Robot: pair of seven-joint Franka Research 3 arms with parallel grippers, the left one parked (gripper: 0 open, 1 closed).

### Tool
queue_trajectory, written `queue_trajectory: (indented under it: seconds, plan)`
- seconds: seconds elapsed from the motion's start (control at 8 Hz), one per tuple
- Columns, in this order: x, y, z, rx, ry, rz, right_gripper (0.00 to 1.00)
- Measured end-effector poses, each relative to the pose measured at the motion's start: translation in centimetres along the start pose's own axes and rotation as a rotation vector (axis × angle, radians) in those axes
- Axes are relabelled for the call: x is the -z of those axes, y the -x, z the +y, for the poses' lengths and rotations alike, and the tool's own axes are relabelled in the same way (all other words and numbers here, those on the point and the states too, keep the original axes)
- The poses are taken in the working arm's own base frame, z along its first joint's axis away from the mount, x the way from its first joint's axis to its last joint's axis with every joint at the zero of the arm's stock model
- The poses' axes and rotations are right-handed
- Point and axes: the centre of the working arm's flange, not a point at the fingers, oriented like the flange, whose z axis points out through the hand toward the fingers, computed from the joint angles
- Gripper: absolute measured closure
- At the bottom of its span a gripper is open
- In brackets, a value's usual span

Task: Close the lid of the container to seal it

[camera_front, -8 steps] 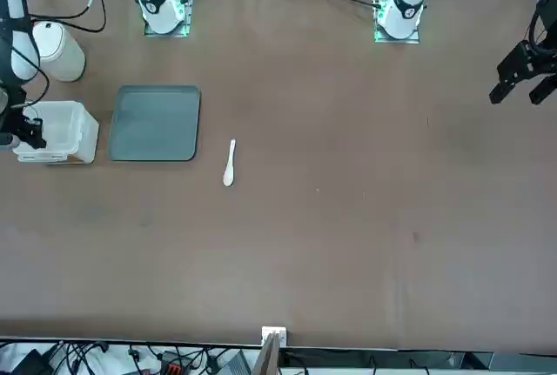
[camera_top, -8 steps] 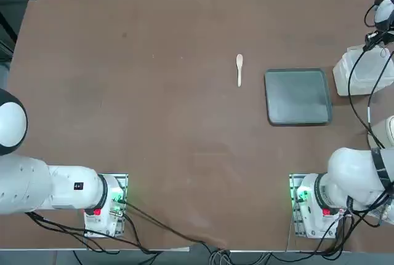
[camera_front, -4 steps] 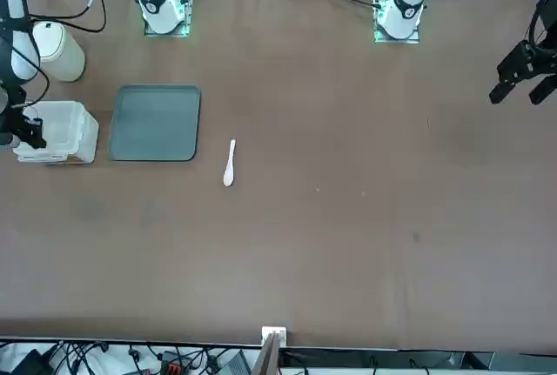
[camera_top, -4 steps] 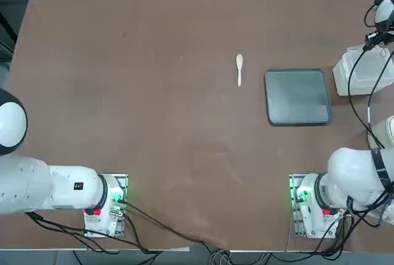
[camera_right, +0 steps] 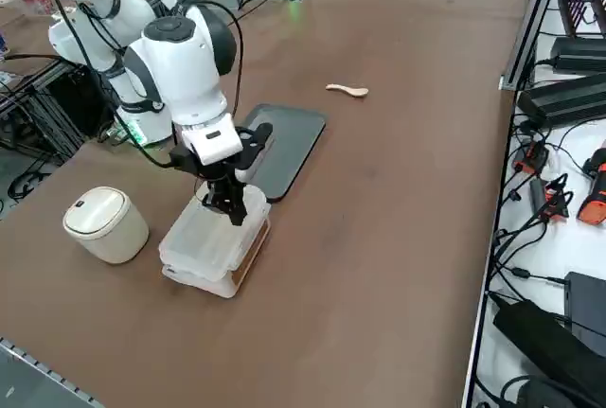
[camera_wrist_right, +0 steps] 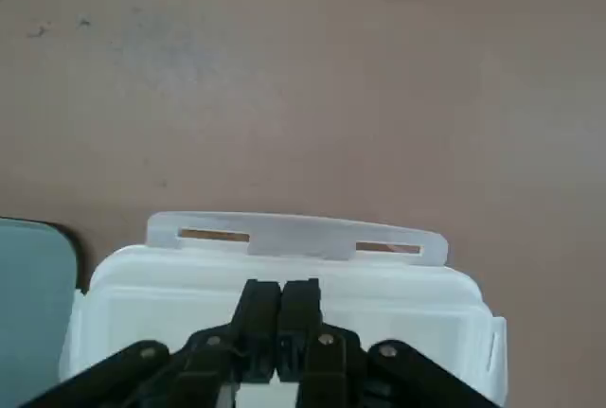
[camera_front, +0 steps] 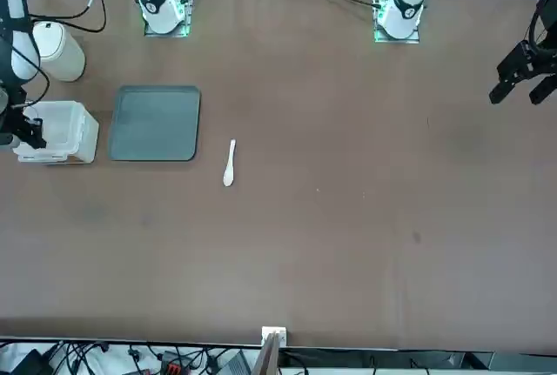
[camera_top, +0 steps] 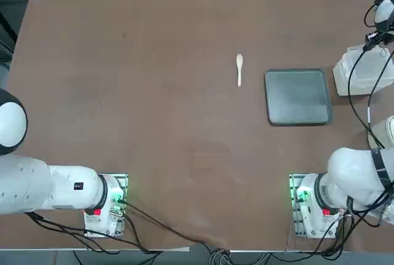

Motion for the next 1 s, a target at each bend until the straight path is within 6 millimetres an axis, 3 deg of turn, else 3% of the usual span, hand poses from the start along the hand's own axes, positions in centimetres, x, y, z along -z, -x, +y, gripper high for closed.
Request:
queue_trajectory:
  seconds: [0.62,1.0]
  plan:
    - [1.1,-0.5,-1.3,-0.002,-0.073,-0.073,0.98]
    - [7.0,-1.3,-1.6,-0.002,-0.109,-0.114,0.98]
